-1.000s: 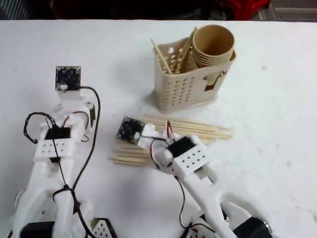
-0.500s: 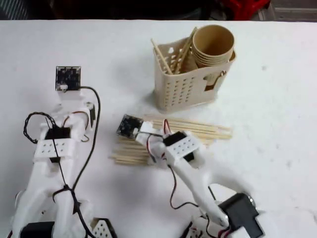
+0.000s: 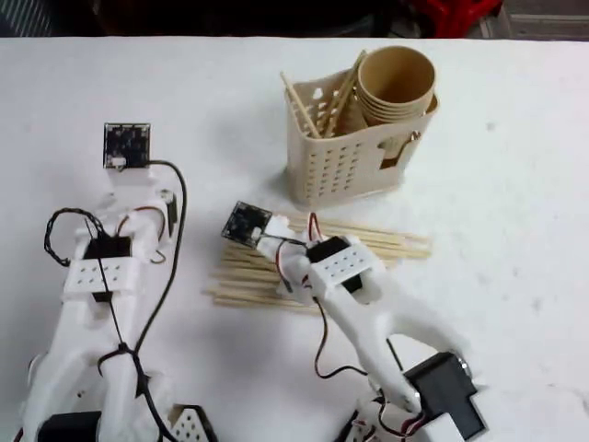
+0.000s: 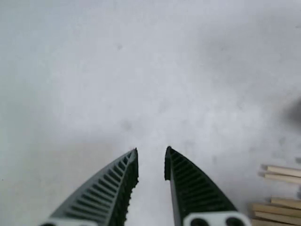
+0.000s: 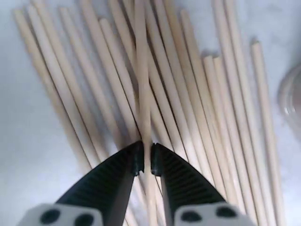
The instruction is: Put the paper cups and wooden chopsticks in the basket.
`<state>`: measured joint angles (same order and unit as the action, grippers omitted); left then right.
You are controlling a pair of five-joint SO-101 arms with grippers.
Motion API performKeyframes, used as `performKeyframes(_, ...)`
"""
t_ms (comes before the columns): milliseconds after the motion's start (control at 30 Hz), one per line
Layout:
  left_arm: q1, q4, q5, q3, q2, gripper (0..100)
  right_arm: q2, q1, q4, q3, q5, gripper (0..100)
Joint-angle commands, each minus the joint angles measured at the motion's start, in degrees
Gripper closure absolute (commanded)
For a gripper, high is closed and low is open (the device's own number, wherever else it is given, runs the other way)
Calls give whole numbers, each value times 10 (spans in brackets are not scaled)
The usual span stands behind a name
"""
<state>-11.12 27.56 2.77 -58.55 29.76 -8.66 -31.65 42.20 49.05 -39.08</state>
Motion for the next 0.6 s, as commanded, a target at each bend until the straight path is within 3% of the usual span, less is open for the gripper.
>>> performKeyframes(0, 7, -17, 6, 2, 21, 890, -5, 5, 0, -7, -6, 982)
performKeyframes(267, 7, -17, 6, 2, 21, 890, -123, 28, 22, 3, -1, 982)
performKeyframes(567, 8, -17, 6, 2, 21, 890, -329, 38, 58, -12, 74, 982)
